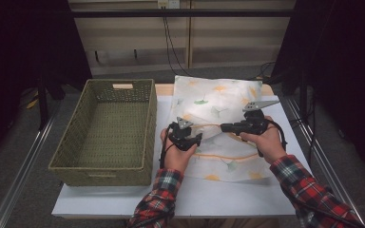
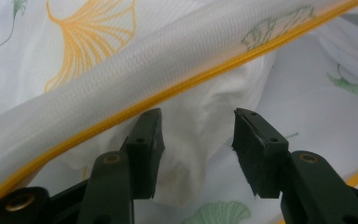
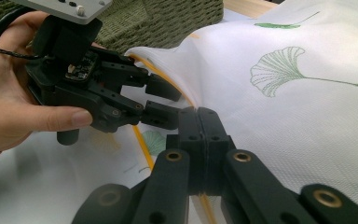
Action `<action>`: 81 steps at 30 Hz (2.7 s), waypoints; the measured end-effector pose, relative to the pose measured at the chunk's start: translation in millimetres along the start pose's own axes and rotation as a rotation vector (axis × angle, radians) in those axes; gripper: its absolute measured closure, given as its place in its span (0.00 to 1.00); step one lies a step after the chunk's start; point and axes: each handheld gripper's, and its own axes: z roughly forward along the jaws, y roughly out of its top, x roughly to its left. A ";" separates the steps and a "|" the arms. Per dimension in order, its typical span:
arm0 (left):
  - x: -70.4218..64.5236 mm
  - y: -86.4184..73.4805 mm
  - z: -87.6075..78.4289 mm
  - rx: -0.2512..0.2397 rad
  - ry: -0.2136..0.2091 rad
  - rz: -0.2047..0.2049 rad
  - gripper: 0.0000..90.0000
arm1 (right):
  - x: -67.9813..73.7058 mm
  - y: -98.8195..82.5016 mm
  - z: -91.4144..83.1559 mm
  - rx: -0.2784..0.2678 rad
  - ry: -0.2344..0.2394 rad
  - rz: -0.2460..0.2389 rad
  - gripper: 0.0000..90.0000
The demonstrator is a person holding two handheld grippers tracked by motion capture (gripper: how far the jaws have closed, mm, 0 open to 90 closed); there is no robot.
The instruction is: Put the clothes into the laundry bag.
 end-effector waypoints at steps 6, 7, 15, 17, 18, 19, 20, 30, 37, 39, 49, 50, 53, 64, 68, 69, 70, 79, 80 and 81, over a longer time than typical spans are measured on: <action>0.0 -6.7 -0.4 0.054 0.000 0.014 0.61 | -1.4 -0.8 1.5 0.002 0.001 0.001 1.00; 0.6 -8.2 0.8 0.067 0.001 0.021 0.61 | -1.3 -0.9 1.7 0.002 0.001 0.001 1.00; 4.9 -15.1 9.0 0.133 0.048 0.056 0.81 | -1.2 0.0 3.0 0.005 0.004 -0.003 1.00; 6.9 -13.5 10.8 0.129 0.064 0.042 0.89 | -1.4 -0.6 3.5 0.009 0.006 -0.001 1.00; 8.2 -12.7 11.9 0.127 0.069 0.047 0.93 | -1.7 -1.0 3.9 0.010 0.006 -0.002 1.00; 8.9 -11.9 13.1 0.119 0.078 0.051 0.94 | -1.7 -1.5 4.1 0.010 0.009 -0.001 1.00; 9.5 -11.7 14.5 0.100 0.086 0.044 0.95 | -1.4 -2.0 4.2 0.011 0.009 0.002 1.00; 14.6 1.1 16.2 -0.018 0.117 0.012 0.96 | -4.3 -7.6 3.9 0.004 0.021 0.010 1.00; 13.5 -4.5 12.3 -0.014 0.086 -0.029 0.84 | -2.7 -8.7 4.8 0.008 0.018 0.008 1.00; 11.4 -4.4 9.1 -0.009 0.074 -0.025 0.77 | -2.3 -8.6 5.0 0.008 0.018 0.005 1.00; 1.6 -8.2 -3.8 -0.018 0.002 -0.024 0.42 | 0.8 -7.7 4.9 0.011 0.012 -0.003 1.00; 0.3 -8.8 -5.4 -0.013 -0.007 -0.018 0.39 | 0.9 -7.9 4.8 0.012 0.011 -0.001 1.00; -4.4 -11.0 -9.3 -0.019 -0.013 -0.008 0.31 | 0.8 -8.2 4.5 0.014 0.012 -0.008 1.00; -8.2 -21.1 -24.0 -0.025 -0.040 0.007 0.20 | 1.8 -16.0 3.5 0.011 0.015 -0.024 1.00; -8.6 -24.4 -26.0 -0.023 -0.043 0.015 0.19 | 3.8 -18.3 3.4 0.015 0.009 -0.041 1.00; -8.7 -25.3 -26.4 -0.023 -0.043 0.019 0.19 | 4.5 -18.6 3.3 0.015 0.005 -0.047 1.00; -9.0 -26.0 -26.4 -0.025 -0.048 0.018 0.19 | 4.9 -18.8 3.2 0.020 0.003 -0.057 1.00; -11.3 -28.7 -32.0 -0.030 -0.061 0.030 0.17 | 5.4 -27.4 5.0 0.030 0.002 -0.062 1.00; -11.1 -29.0 -33.1 -0.030 -0.064 0.037 0.16 | 4.8 -29.1 5.3 0.026 0.005 -0.058 1.00; -11.1 -29.5 -33.9 -0.033 -0.072 0.037 0.16 | 4.9 -30.7 5.8 0.027 0.004 -0.053 1.00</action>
